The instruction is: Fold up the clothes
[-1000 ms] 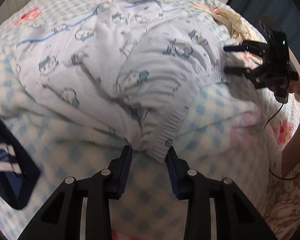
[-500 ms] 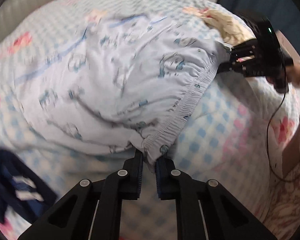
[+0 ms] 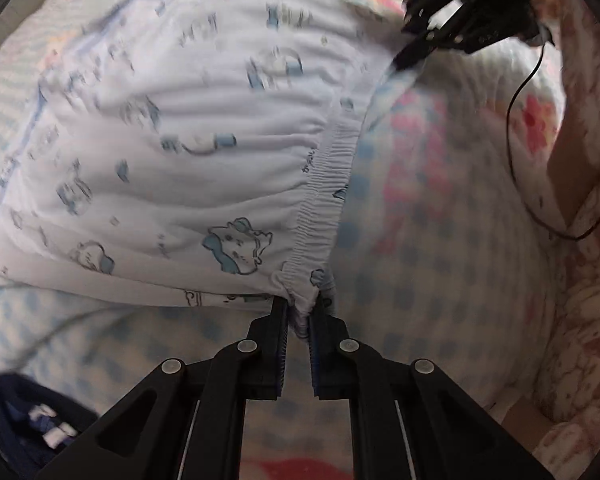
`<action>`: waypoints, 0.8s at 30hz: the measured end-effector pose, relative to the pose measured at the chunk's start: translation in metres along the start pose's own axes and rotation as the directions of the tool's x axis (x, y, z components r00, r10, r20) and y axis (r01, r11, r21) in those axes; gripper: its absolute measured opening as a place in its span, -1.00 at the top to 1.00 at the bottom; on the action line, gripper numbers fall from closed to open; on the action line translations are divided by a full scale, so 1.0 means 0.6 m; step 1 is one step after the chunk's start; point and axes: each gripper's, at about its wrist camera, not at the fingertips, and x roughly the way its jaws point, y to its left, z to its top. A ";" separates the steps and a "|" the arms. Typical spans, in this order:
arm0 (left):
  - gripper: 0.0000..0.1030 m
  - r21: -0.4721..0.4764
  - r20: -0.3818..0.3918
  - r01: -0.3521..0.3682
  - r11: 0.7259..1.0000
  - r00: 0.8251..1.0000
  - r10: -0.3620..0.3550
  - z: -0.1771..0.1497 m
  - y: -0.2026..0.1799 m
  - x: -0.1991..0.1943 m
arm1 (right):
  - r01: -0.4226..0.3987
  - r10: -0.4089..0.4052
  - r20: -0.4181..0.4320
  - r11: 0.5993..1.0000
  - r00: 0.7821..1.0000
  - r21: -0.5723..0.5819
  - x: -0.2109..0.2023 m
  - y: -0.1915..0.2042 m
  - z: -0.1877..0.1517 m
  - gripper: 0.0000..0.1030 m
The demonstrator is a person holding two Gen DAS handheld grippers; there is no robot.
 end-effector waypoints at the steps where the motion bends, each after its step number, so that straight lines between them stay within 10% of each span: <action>1: 0.84 -0.019 0.007 -0.005 1.000 1.000 0.005 -0.007 0.002 0.000 | 0.036 -0.036 -0.006 0.999 0.999 -0.021 0.004 0.010 -0.003 0.78; 7: 0.81 -0.135 0.083 0.046 0.990 0.996 -0.035 -0.051 0.033 -0.063 | 0.069 -0.075 0.053 0.991 0.996 0.118 -0.058 -0.011 -0.038 -0.06; 17: 0.79 0.086 0.030 -0.134 0.987 0.991 0.132 -0.039 -0.010 -0.071 | 0.236 -0.297 0.263 0.941 0.918 0.241 -0.134 -0.028 0.056 -0.06; 24: 0.79 0.032 0.095 -0.200 0.979 0.976 0.196 -0.074 -0.021 -0.105 | 0.247 -0.252 0.063 0.966 0.966 0.083 0.002 -0.040 0.039 -0.03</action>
